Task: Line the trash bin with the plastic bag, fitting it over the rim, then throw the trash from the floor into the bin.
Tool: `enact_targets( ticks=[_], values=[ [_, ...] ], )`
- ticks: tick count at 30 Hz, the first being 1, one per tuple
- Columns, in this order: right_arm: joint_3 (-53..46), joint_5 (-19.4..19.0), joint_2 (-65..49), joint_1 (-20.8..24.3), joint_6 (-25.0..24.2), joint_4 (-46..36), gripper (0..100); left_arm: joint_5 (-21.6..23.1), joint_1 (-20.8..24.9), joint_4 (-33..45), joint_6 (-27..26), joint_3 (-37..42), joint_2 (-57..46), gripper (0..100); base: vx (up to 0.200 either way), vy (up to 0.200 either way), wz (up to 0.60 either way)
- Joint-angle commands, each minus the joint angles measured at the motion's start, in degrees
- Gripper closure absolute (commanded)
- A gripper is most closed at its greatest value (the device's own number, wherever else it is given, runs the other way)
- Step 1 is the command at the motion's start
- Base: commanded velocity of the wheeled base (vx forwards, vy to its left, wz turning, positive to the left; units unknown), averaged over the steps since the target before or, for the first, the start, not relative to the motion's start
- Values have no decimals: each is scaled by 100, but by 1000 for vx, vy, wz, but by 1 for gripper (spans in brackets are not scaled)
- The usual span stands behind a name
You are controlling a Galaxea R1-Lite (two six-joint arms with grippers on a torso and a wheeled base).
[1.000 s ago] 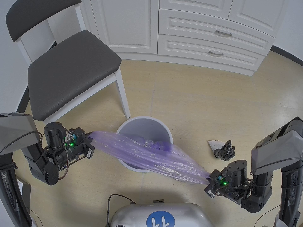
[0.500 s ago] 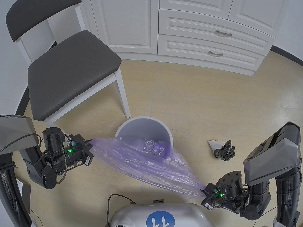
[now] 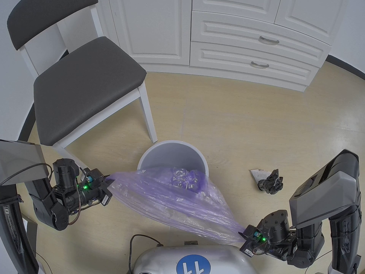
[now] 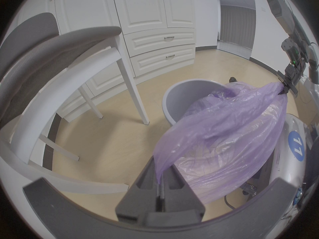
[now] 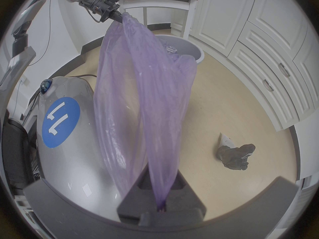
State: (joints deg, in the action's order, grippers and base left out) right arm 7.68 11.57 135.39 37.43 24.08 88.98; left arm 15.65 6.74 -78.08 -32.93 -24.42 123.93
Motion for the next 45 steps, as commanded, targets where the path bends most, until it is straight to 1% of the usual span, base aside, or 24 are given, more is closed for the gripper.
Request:
enact_targets(
  ticks=[1, 4, 11, 12, 13, 15, 17, 18, 20, 21, 23, 26, 28, 36, 40, 43, 45],
  values=[
    [164, 3, 216, 46, -61, 102, 100, -1, -76, 21, -3, -195, 430, 100, 0, 0, 0],
    [357, 56, 330, 46, -237, 102, 100, -1, -94, 21, 14, -406, 668, 100, 0, 0, 0],
    [700, 161, 339, 37, -456, 102, 100, -62, -129, 30, 93, -626, 720, 100, 0, 0, 0],
    [946, 346, 357, 28, -615, 102, 100, -97, -120, 12, 199, -749, 764, 100, 0, 0, 0],
    [981, 372, 365, 28, -641, 102, 100, -106, -120, 12, 217, -766, 764, 100, 0, 0, 0],
    [1403, 619, 409, 37, -922, 102, 100, -247, -94, -14, 489, -872, 755, 100, 0, 0, 0],
    [1403, 619, 409, 37, -922, 102, 100, -247, -94, -14, 489, -872, 755, 100, 0, 0, 0],
    [1957, 847, 524, 37, -1265, 102, 100, -308, -76, -67, 797, -933, 694, 100, 0, 0, 0],
    [2299, 1032, 629, 37, -1423, 102, 100, -308, -68, -93, 876, -968, 641, 100, 0, 0, 0],
    [2299, 1032, 629, 37, -1423, 102, 100, -308, -68, -93, 876, -968, 641, 100, 0, 0, 0],
    [2765, 1251, 743, 2, -1617, 102, 100, -352, 11, -146, 1025, -1012, 553, 100, 0, 0, 0],
    [2994, 1260, 717, -16, -1801, 102, 100, -511, 196, -251, 1359, -995, 395, 100, 0, 0, 0],
    [3055, 1269, 664, -16, -1889, 102, 100, -563, 301, -260, 1491, -951, 255, 100, 0, 0, 0],
    [2862, 1260, 225, -42, -1907, 102, 100, -563, 512, -243, 1623, -652, -370, 100, 0, 0, 0],
    [2888, 1251, 286, -165, -1898, 102, 100, -563, 495, -199, 1632, -775, -194, 100, 0, 0, 0],
    [2950, 1207, 436, -271, -1889, 102, 100, -607, 424, -190, 1711, -1056, 123, 100, 0, 0, 0],
    [2950, 1207, 436, -271, -1889, 102, 100, -607, 424, -190, 1711, -1056, 123, 100, 0, 0, 0]
  ],
)
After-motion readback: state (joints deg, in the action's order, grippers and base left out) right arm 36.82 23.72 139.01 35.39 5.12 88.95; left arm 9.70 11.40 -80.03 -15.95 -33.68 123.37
